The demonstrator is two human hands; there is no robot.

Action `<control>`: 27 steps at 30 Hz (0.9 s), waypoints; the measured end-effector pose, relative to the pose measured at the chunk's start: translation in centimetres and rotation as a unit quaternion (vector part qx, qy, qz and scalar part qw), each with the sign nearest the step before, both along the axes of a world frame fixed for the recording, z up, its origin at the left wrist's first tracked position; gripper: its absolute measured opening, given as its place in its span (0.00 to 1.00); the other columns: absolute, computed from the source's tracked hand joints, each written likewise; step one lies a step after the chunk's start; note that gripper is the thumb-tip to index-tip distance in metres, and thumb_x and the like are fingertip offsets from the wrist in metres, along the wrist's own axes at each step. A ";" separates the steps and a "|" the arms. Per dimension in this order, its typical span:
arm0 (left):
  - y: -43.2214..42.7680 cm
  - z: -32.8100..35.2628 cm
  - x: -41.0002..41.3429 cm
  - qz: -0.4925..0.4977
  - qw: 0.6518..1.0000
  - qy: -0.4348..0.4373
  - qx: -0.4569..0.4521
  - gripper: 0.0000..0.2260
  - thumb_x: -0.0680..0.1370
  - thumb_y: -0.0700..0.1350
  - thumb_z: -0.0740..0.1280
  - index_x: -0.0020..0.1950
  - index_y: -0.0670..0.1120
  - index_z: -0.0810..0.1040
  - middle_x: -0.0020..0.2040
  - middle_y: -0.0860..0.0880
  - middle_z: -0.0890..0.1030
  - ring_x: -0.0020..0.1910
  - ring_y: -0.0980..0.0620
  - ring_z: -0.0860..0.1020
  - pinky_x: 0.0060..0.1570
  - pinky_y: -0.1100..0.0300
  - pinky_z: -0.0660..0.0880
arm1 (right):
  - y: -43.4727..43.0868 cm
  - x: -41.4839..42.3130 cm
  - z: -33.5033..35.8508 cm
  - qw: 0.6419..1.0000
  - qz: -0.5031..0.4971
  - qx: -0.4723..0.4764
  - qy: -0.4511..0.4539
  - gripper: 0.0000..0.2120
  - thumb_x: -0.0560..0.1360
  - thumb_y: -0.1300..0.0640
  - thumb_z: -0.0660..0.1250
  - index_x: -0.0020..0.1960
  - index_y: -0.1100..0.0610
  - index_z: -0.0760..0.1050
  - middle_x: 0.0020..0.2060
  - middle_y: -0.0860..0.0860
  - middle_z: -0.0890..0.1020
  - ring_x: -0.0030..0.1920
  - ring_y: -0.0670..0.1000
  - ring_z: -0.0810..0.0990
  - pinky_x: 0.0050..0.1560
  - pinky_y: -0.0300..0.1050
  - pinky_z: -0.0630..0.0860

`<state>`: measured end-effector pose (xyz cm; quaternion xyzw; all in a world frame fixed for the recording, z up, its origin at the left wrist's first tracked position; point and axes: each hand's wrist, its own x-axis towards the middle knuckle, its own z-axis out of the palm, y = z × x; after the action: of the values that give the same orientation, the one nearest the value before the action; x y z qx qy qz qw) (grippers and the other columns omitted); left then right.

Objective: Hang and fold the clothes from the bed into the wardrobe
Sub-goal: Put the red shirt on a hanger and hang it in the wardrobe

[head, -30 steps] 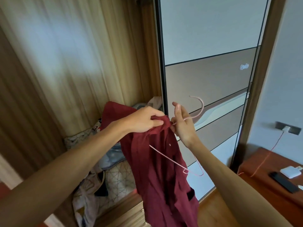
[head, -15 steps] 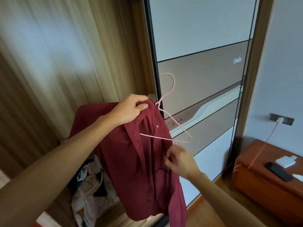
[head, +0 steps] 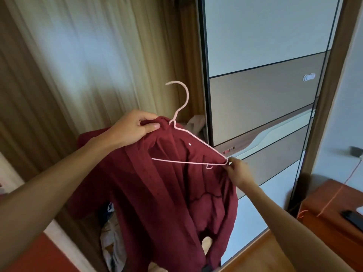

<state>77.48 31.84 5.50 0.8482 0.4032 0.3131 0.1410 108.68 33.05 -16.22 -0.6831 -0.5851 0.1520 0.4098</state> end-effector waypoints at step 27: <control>1.6 -1.6 1.8 0.082 0.901 -0.413 -0.107 0.11 0.77 0.35 0.70 0.44 0.51 0.86 0.41 0.54 0.87 0.43 0.57 0.82 0.49 0.62 0.79 | -4.2 -9.1 14.8 0.936 0.299 0.186 0.013 0.10 0.80 0.54 0.65 0.59 0.54 0.80 0.41 0.45 0.84 0.41 0.45 0.83 0.50 0.43 0.78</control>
<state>79.28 33.45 3.94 0.5869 0.4083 0.6005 0.3581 99.61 28.84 -1.39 -0.3861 -0.7748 0.1647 0.4727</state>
